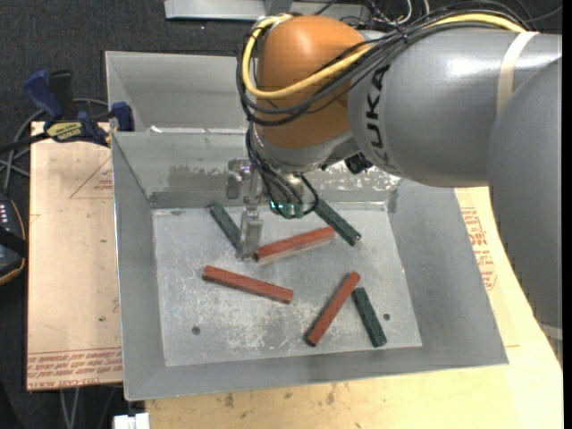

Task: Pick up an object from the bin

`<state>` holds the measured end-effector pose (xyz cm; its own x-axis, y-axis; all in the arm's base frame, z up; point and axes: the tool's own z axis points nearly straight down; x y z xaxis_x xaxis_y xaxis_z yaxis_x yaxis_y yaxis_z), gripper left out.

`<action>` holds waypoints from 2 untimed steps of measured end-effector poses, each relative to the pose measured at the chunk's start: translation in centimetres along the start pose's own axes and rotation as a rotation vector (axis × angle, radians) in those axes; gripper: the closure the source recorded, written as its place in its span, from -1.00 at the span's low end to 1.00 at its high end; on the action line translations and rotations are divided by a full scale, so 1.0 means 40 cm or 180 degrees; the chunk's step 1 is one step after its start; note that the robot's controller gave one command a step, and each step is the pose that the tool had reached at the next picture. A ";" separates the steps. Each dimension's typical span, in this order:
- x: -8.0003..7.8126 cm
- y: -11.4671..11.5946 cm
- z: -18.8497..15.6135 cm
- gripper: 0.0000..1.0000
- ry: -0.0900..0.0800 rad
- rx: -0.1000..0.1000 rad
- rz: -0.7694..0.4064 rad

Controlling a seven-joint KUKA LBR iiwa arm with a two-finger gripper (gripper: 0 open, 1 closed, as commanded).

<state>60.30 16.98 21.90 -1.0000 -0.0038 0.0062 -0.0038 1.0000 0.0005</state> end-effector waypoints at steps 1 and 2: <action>0.055 0.000 0.385 -1.00 0.0002 0.0002 0.0339; 0.048 0.001 0.372 1.00 -0.0021 -0.0006 0.0347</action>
Offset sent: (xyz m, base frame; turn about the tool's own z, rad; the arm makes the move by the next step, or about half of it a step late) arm -0.0207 -0.0002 -0.1490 0.1082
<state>58.28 17.00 7.03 -0.9945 0.1052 -0.0003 0.1052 0.9945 0.0021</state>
